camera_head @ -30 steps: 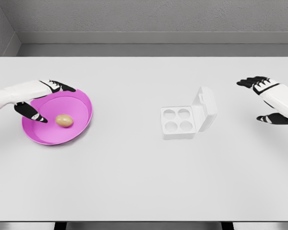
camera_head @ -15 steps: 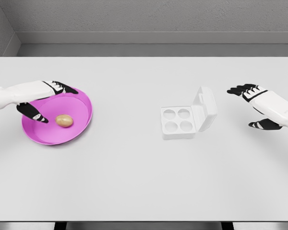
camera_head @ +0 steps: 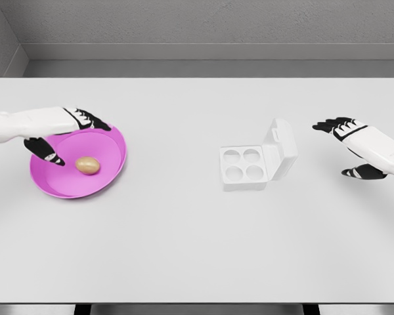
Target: Pack egg into the box and close the box lid
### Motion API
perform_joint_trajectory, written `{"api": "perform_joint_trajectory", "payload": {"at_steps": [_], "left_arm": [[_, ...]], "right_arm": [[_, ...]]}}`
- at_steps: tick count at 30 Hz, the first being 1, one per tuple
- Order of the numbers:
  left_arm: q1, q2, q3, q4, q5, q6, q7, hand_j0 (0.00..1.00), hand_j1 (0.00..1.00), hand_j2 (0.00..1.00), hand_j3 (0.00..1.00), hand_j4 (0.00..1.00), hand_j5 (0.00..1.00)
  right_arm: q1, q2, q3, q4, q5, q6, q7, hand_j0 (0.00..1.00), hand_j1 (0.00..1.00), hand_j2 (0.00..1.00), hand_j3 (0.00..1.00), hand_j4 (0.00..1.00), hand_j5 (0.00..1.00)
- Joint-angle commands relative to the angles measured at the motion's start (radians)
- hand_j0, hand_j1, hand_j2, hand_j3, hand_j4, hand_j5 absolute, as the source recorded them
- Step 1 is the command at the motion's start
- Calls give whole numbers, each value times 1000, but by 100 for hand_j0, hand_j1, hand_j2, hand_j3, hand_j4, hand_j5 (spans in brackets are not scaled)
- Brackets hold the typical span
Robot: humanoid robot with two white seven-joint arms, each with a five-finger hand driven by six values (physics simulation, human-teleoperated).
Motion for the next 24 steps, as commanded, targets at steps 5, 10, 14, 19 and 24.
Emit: {"api": "perform_joint_trajectory", "payload": {"at_steps": [5, 10, 14, 19, 24], "left_arm": [[8, -17, -17, 16, 9, 1, -1, 100, 100, 100, 100, 100, 100], [12, -17, -26, 16, 8, 1, -1, 100, 100, 100, 100, 100, 100], [15, -17, -39, 24, 6, 1, 1, 100, 100, 100, 100, 100, 100], [15, -23, -61, 24, 6, 1, 2, 82, 82, 82, 82, 82, 82], [15, -29, -63, 24, 9, 1, 10, 81, 81, 81, 81, 81, 81]], "right_arm": [[0, -2, 0, 9, -7, 2, 1, 100, 100, 100, 100, 100, 100], [-3, -2, 15, 10, -6, 2, 1, 100, 100, 100, 100, 100, 100], [-3, -4, 15, 26, -6, 2, 1, 100, 100, 100, 100, 100, 100], [-3, -2, 28, 27, -6, 2, 1, 100, 100, 100, 100, 100, 100], [-25, -2, 57, 49, -4, 2, 1, 100, 100, 100, 100, 100, 100]]}}
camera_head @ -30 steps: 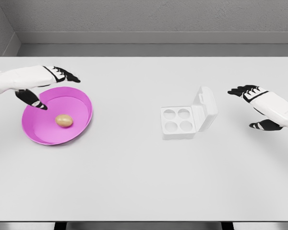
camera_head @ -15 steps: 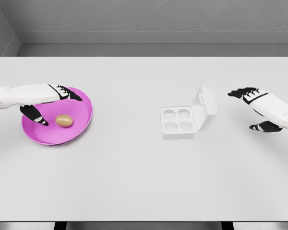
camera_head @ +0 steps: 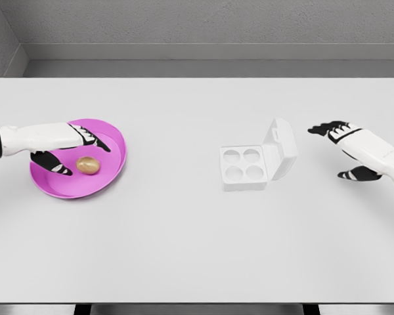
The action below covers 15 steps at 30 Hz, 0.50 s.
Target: Pack egg into the box and close the box lid
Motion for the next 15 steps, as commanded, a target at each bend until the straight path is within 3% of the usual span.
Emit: {"api": "perform_joint_trajectory", "payload": {"at_steps": [1, 15], "left_arm": [[0, -6, -2, 0, 7, 1, 2, 82, 82, 82, 82, 82, 82], [0, -22, -31, 2, 7, 1, 24, 83, 83, 83, 83, 83, 83]], "right_arm": [[0, 0, 12, 9, -6, 2, 0, 100, 100, 100, 100, 100, 100], [-14, 0, 16, 23, -5, 2, 3, 100, 100, 100, 100, 100, 100]]}}
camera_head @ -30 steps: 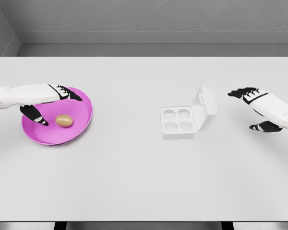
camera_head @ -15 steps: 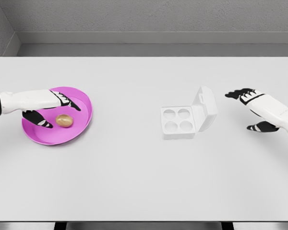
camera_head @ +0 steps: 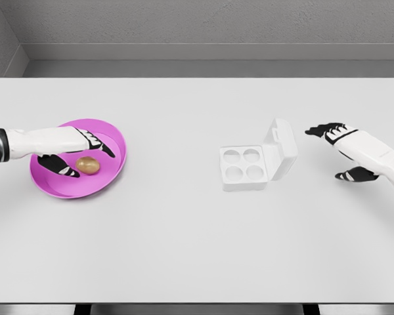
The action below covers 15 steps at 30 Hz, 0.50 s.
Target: Pack egg into the box and close the box lid
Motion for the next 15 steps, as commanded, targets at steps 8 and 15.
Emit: {"api": "perform_joint_trajectory", "payload": {"at_steps": [8, 15], "left_arm": [[15, 0, -4, 1, 6, 1, 17, 83, 83, 83, 83, 83, 83], [23, 0, -4, 4, 6, 1, 20, 83, 83, 83, 83, 83, 83]], "right_arm": [[-49, 6, 49, 50, 21, 2, 0, 100, 100, 100, 100, 100, 100], [-49, 6, 55, 46, 21, 2, 0, 100, 100, 100, 100, 100, 100]]}}
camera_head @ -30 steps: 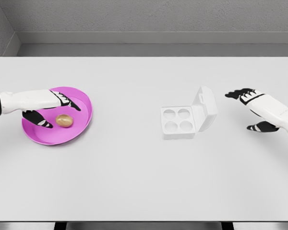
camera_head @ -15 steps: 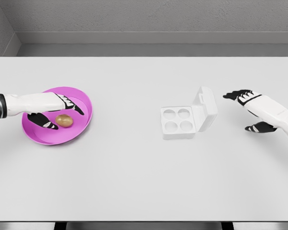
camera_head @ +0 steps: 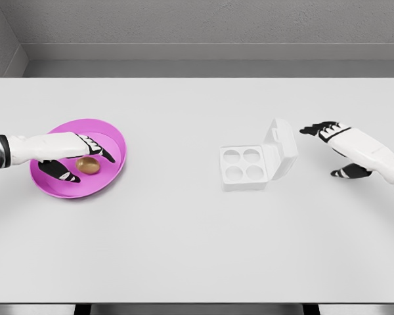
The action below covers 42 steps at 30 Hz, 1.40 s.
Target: Pack egg into the box and close the box lid
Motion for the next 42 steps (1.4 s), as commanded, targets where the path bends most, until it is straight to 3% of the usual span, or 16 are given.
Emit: {"api": "perform_joint_trajectory", "payload": {"at_steps": [1, 11, 15, 42], "left_arm": [[0, -1, 2, 0, 6, 1, 2, 83, 83, 83, 83, 83, 83], [21, -2, 4, 22, 6, 1, 11, 82, 82, 82, 82, 82, 82], [21, -2, 4, 22, 6, 1, 17, 72, 72, 72, 72, 72, 72], [31, -16, 4, 37, 6, 1, 41, 69, 69, 69, 69, 69, 69]], "right_arm": [[0, -1, 1, -4, -6, 2, -1, 100, 100, 100, 100, 100, 100], [2, -8, 1, -15, -9, 2, -4, 100, 100, 100, 100, 100, 100], [-2, -7, 1, -15, -9, 2, -4, 100, 100, 100, 100, 100, 100], [-5, -13, -2, -7, -14, 2, -4, 100, 100, 100, 100, 100, 100]]}}
